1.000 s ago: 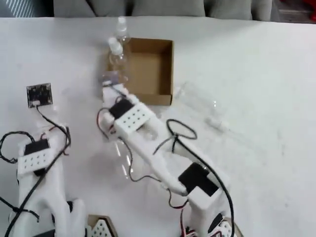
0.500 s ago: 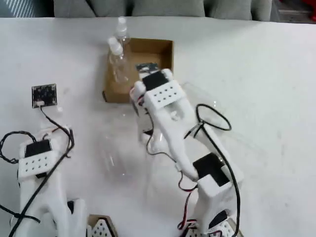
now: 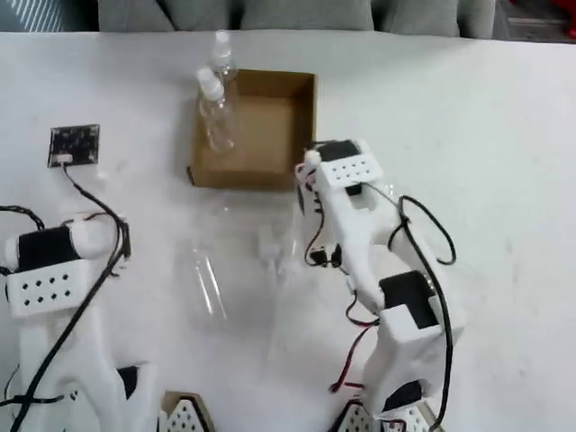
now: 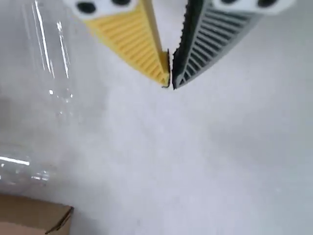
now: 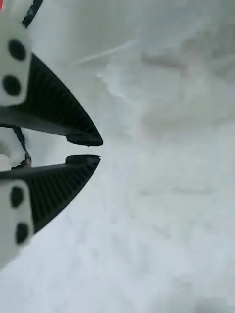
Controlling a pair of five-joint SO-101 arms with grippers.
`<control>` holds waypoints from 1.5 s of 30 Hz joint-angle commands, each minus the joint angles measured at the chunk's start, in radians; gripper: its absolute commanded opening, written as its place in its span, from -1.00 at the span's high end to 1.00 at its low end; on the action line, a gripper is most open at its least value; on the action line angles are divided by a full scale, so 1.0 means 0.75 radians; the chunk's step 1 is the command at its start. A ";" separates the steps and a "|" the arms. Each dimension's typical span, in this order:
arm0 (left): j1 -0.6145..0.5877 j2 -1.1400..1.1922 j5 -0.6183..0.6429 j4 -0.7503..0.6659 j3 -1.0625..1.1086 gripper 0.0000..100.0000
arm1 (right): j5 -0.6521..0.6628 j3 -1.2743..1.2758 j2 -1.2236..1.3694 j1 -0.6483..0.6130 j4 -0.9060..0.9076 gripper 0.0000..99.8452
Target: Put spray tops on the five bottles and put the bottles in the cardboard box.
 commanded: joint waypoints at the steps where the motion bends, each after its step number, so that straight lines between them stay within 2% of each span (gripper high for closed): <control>1: 0.101 -0.034 0.006 0.127 -0.117 0.95 | 0.016 0.000 -0.013 0.107 -0.015 0.97; 7: 0.242 -0.034 0.012 0.188 -0.113 0.95 | 0.016 0.106 -0.073 0.175 -0.042 0.97; 12: 0.247 -0.034 0.012 0.188 -0.119 0.95 | 0.016 0.358 -0.363 0.214 -0.169 0.97; 16: 0.267 -0.034 0.006 0.190 -0.121 0.94 | 0.018 0.575 -0.578 0.322 -0.339 0.97; 23: 0.490 -0.042 0.016 0.329 -0.123 0.72 | 0.029 0.779 -0.684 0.357 -0.484 0.96; 32: 0.592 -0.032 0.333 0.284 -0.119 0.48 | 0.029 0.777 -0.617 0.357 -0.521 0.96; 35: 0.613 -0.030 0.432 0.278 -0.113 0.46 | 0.029 0.777 -0.617 0.357 -0.521 0.96; 45: 0.537 0.339 0.518 0.223 -0.186 0.46 | 0.029 0.775 -0.617 0.355 -0.521 0.96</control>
